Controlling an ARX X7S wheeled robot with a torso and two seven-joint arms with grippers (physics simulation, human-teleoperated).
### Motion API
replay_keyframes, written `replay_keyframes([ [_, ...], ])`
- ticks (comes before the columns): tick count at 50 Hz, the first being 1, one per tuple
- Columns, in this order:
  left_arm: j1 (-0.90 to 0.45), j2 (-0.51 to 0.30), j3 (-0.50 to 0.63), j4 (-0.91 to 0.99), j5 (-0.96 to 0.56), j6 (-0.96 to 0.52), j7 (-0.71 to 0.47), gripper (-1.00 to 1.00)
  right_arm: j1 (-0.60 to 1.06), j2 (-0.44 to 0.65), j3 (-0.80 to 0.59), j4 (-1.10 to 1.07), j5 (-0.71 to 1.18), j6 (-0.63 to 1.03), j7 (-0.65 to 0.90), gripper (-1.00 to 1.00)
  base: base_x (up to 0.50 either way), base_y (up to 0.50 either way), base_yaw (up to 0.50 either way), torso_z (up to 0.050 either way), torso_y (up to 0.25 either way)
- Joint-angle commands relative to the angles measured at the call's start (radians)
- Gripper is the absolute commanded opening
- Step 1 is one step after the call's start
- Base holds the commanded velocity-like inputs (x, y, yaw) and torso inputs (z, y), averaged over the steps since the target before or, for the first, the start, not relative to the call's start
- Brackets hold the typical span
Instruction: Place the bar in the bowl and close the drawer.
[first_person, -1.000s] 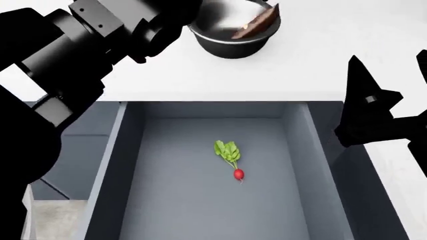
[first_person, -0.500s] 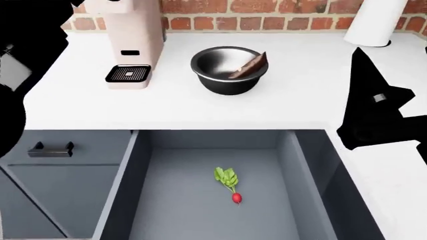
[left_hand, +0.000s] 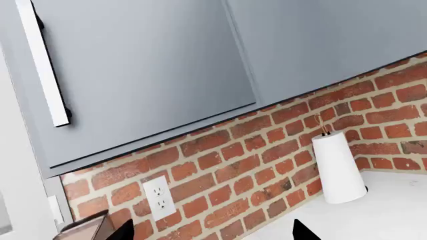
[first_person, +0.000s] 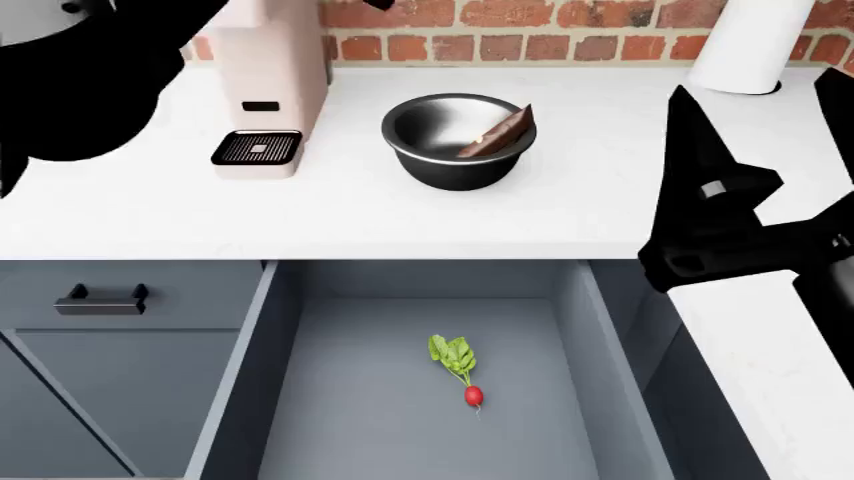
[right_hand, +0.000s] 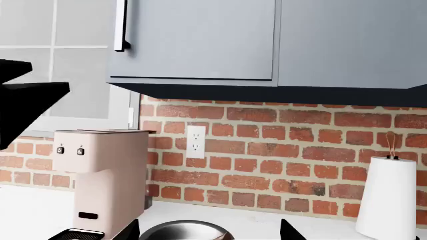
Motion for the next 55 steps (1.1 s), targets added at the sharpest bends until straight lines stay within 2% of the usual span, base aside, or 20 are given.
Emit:
replay_keyframes([
  [1, 0.169, -0.308, -0.004, 0.524, 0.082, 0.116, -0.241, 1.00, 0.028, -0.064, -0.032, -0.010, -0.060, 0.022, -0.019, 1.00, 0.00, 0.00, 0.00, 0.000, 0.000],
  [8, 0.300, -0.359, 0.029, 0.605, 0.185, 0.213, -0.293, 1.00, 0.016, -0.085, -0.052, -0.015, -0.091, 0.031, -0.026, 1.00, 0.00, 0.00, 0.00, 0.000, 0.000],
  [16, 0.365, -0.377, 0.038, 0.606, 0.223, 0.274, -0.300, 1.00, -0.001, -0.091, -0.053, -0.014, -0.109, 0.029, -0.037, 1.00, 0.00, 0.00, 0.00, 0.000, 0.000],
  [29, 0.384, -0.375, 0.040, 0.609, 0.231, 0.277, -0.305, 1.00, -0.008, -0.078, -0.046, -0.014, -0.102, 0.025, -0.025, 1.00, 0.00, 0.00, 0.00, 0.000, 0.000],
  [41, 0.396, -0.383, 0.038, 0.608, 0.230, 0.284, -0.298, 1.00, 0.003, -0.076, -0.058, -0.013, -0.088, 0.025, -0.005, 1.00, -0.45, 0.00, 0.00, 0.000, 0.000],
  [55, 0.401, -0.388, 0.033, 0.604, 0.226, 0.284, -0.293, 1.00, 0.015, -0.073, -0.062, -0.021, -0.107, 0.028, -0.006, 1.00, 0.00, 0.04, 0.00, 0.000, 0.000],
])
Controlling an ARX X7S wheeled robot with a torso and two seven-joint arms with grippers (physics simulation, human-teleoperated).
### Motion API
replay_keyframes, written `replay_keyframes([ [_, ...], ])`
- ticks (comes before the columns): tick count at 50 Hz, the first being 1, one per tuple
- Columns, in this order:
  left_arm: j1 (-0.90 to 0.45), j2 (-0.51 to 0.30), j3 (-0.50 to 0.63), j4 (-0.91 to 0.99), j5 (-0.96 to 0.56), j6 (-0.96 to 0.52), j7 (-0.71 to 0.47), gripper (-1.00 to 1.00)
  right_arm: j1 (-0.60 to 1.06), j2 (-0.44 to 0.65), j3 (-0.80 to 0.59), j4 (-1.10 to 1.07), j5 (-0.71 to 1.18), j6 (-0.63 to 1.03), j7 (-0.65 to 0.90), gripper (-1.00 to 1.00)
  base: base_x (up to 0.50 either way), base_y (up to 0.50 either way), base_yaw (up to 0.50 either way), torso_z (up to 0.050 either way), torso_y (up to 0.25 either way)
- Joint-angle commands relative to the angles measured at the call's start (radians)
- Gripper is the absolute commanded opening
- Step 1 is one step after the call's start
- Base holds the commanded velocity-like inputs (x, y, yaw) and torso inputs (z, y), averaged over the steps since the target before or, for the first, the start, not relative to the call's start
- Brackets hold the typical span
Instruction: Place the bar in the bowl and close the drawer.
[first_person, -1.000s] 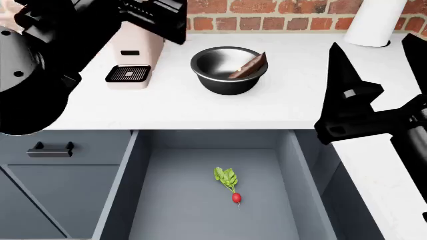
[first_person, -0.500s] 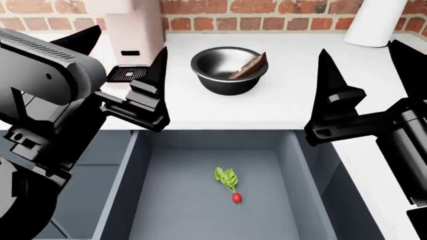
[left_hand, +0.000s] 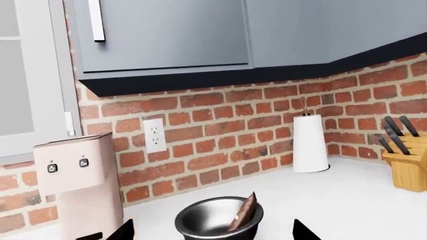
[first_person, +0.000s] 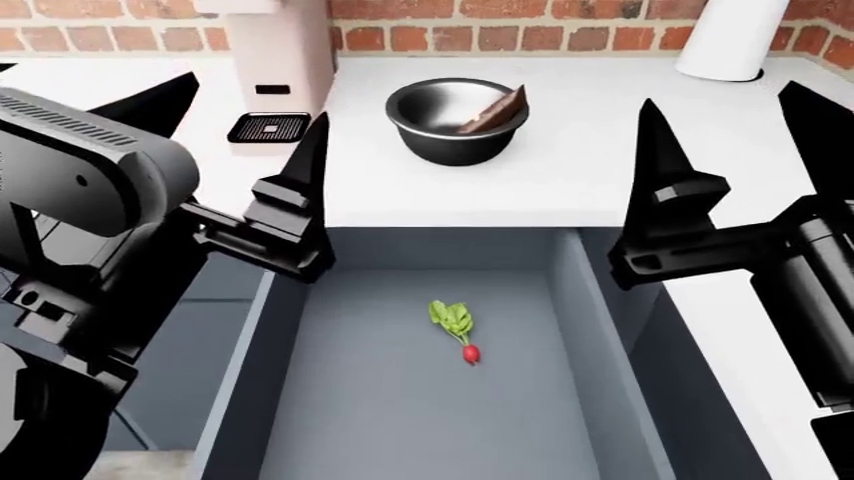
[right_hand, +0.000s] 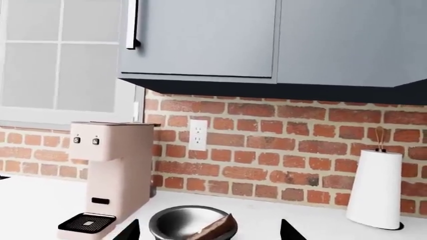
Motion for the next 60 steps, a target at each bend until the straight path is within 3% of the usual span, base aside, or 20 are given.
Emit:
replay_keyframes([
  [1, 0.012, 0.017, -0.032, 0.002, 0.029, 0.017, 0.014, 1.00, 0.004, -0.014, 0.024, -0.027, -0.021, 0.004, -0.018, 1.00, 0.00, 0.50, 0.00, 0.000, 0.000],
  [60, 0.038, 0.014, -0.054, -0.009, 0.020, 0.022, 0.022, 1.00, 0.057, 0.000, -0.015, -0.037, 0.000, 0.010, 0.018, 1.00, 0.00, 0.50, 0.00, 0.000, 0.000],
])
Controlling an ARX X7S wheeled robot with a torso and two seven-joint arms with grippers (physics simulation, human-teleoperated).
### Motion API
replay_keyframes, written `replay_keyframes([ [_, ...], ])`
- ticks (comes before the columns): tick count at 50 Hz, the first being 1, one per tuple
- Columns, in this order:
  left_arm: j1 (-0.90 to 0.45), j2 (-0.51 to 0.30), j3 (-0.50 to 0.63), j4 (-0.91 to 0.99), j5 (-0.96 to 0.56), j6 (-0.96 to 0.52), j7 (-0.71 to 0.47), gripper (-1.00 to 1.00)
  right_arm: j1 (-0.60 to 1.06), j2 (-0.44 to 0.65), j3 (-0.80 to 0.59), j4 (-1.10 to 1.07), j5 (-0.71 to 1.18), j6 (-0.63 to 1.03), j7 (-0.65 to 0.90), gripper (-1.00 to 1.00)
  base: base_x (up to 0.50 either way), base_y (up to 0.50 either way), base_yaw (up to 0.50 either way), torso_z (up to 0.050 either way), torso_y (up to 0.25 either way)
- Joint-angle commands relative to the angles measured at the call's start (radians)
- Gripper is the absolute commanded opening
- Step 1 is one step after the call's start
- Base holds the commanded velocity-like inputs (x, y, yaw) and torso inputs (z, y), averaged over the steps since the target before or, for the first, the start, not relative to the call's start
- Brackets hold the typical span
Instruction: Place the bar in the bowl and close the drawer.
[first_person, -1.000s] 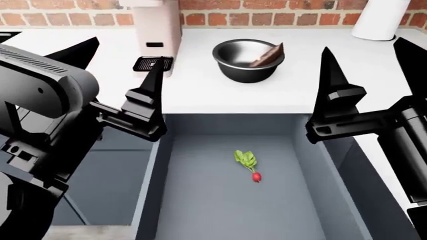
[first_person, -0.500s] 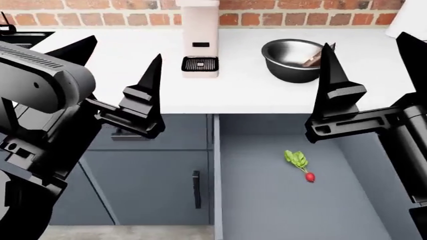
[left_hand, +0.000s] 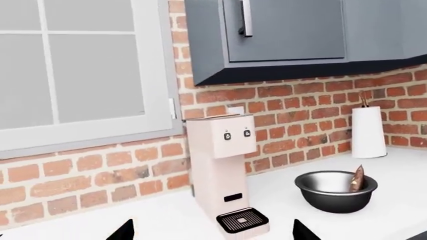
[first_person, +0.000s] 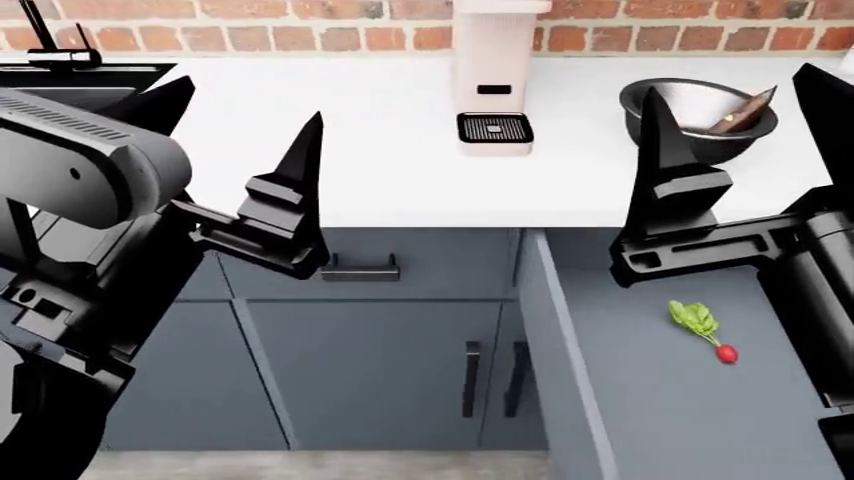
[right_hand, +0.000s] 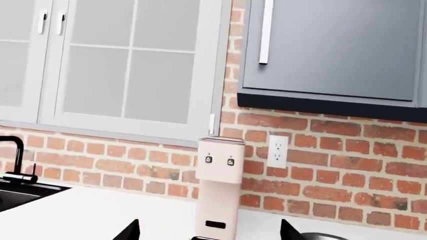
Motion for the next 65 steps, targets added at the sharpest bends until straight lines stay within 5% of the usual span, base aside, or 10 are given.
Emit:
replay_keyframes([
  [1, 0.013, 0.022, -0.032, 0.002, 0.032, 0.016, 0.013, 1.00, -0.011, -0.020, 0.028, -0.023, -0.013, -0.003, -0.024, 1.00, 0.00, 0.50, 0.00, 0.000, 0.000],
  [22, 0.017, 0.024, -0.040, -0.002, 0.025, 0.015, 0.019, 1.00, -0.053, -0.032, 0.079, -0.018, 0.005, -0.064, -0.032, 1.00, 0.00, 0.15, -0.01, 0.000, 0.000],
  [65, 0.037, 0.023, -0.052, -0.007, 0.029, 0.016, 0.024, 1.00, -0.046, -0.026, 0.077, -0.019, 0.024, -0.079, -0.023, 1.00, -0.10, 0.01, -0.50, 0.000, 0.000],
])
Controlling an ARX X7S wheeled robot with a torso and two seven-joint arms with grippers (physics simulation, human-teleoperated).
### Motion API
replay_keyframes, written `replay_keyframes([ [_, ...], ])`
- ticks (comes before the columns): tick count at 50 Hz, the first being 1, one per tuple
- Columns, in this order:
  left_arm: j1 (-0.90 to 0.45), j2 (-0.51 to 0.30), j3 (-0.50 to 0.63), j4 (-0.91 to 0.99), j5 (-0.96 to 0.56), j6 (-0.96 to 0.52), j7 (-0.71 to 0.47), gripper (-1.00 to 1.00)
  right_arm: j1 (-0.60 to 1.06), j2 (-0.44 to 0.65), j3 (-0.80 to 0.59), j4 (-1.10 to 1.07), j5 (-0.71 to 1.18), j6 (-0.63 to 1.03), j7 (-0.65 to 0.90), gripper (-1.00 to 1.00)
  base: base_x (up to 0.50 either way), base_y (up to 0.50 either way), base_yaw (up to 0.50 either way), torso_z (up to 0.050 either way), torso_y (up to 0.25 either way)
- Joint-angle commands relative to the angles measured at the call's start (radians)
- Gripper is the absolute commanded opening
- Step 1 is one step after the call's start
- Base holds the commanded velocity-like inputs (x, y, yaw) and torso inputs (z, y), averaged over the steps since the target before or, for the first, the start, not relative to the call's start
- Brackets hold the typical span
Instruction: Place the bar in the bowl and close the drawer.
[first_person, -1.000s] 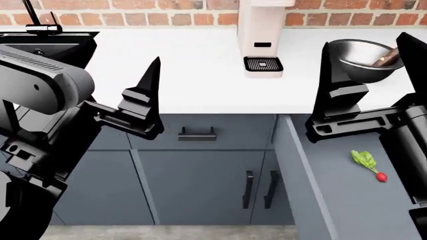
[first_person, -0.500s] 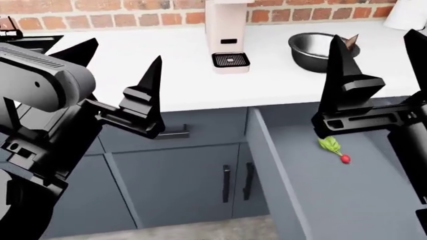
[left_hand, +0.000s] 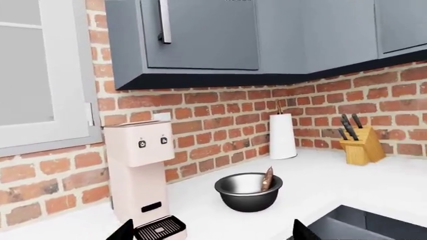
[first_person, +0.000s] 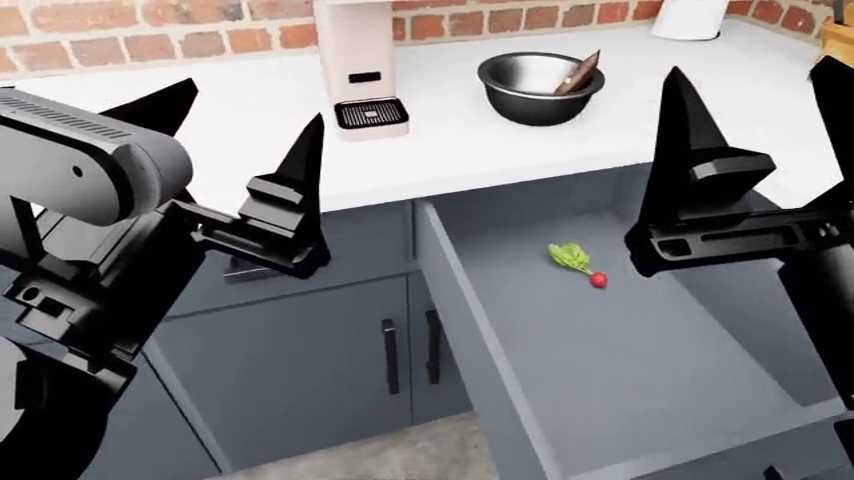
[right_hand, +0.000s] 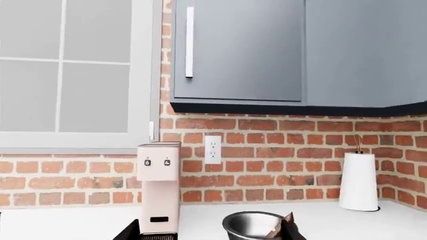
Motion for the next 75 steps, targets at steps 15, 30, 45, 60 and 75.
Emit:
replay_keyframes([
  [15, 0.023, 0.022, -0.033, 0.001, 0.038, 0.016, 0.013, 1.00, -0.012, -0.018, 0.027, -0.023, -0.009, -0.005, -0.023, 1.00, -0.10, 0.03, -0.50, 0.000, 0.000],
  [30, 0.030, 0.023, -0.039, 0.000, 0.039, 0.019, 0.014, 1.00, -0.020, -0.017, 0.029, -0.023, -0.015, -0.008, -0.027, 1.00, -0.10, 0.04, -0.50, 0.000, 0.000],
  [45, 0.039, 0.021, -0.042, 0.001, 0.041, 0.022, 0.019, 1.00, -0.016, -0.016, 0.024, -0.022, -0.015, -0.008, -0.020, 1.00, -0.10, 0.05, -0.50, 0.000, 0.000],
  [60, 0.040, 0.025, -0.047, 0.001, 0.038, 0.016, 0.021, 1.00, -0.007, -0.012, 0.023, -0.021, -0.004, -0.013, -0.011, 1.00, -0.10, 0.07, -0.50, 0.000, 0.000],
  [75, 0.043, 0.026, -0.052, 0.001, 0.035, 0.015, 0.023, 1.00, 0.006, -0.009, 0.017, -0.020, 0.003, -0.014, -0.004, 1.00, -0.09, 0.08, -0.50, 0.000, 0.000],
])
